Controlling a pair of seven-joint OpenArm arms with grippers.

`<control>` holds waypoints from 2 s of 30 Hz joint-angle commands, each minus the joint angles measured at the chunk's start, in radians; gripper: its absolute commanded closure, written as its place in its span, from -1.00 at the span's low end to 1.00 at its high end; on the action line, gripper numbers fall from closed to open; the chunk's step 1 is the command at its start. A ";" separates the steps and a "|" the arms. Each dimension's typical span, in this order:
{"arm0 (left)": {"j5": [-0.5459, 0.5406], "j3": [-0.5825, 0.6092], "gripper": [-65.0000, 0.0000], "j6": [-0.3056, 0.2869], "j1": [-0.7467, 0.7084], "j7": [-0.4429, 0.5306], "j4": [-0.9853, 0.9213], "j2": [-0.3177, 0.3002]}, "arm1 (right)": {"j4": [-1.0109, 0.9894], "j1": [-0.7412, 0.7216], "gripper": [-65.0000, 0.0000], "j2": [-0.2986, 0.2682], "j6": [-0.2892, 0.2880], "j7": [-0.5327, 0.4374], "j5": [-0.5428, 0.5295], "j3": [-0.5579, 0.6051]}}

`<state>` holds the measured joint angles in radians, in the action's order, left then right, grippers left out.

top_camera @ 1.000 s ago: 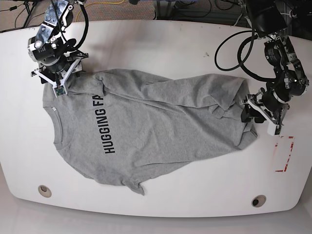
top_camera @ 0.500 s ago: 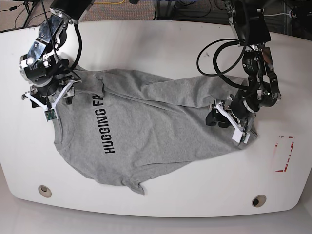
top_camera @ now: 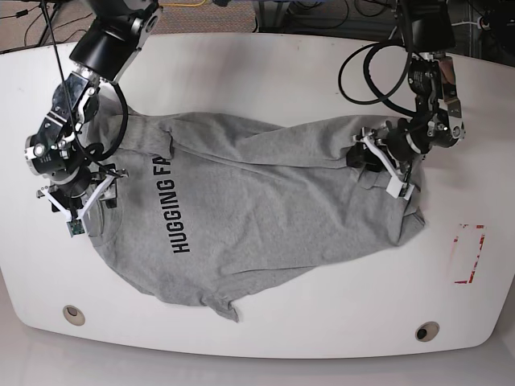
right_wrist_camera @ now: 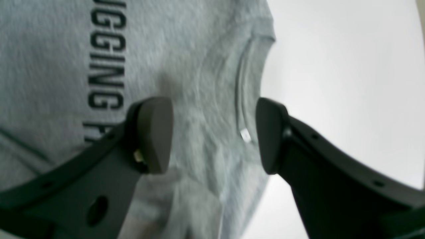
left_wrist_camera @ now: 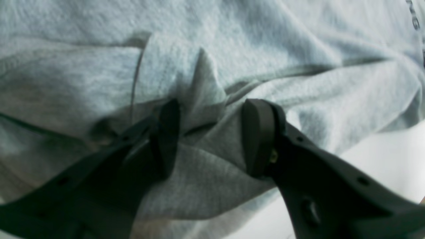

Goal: Layout the t-shirt on the table in an organized manner, then fold the t-shirt properly
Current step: 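Grasp the shirt's collar and shoulder edges with both grippers, then drag the shirt with both grippers to rotate and straighten it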

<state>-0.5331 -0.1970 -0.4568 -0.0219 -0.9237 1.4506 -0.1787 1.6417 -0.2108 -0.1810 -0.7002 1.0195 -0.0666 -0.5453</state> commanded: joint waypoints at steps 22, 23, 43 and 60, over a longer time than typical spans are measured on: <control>0.021 -0.008 0.10 0.005 -0.192 0.025 0.011 -0.246 | -0.208 -0.092 -0.17 0.013 0.002 -0.113 -0.009 0.000; 0.021 -0.008 0.10 0.000 -0.198 0.025 0.012 -0.252 | -0.211 -0.101 -0.17 0.018 0.002 -0.113 -0.009 0.000; 0.021 -0.150 0.10 -0.161 -0.349 0.021 0.348 -0.285 | -0.358 -0.178 -0.17 0.044 0.002 -0.202 -0.009 0.106; 0.026 -0.250 0.10 -0.161 -0.306 0.021 0.401 -0.290 | -0.363 -0.003 -0.17 0.064 0.002 -0.248 -0.011 0.113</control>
<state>-0.4950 -0.4370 -0.6182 -0.3386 -0.9249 1.8374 -0.4469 1.2621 -0.2287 -0.1078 -0.6960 0.7933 -0.0593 -0.4294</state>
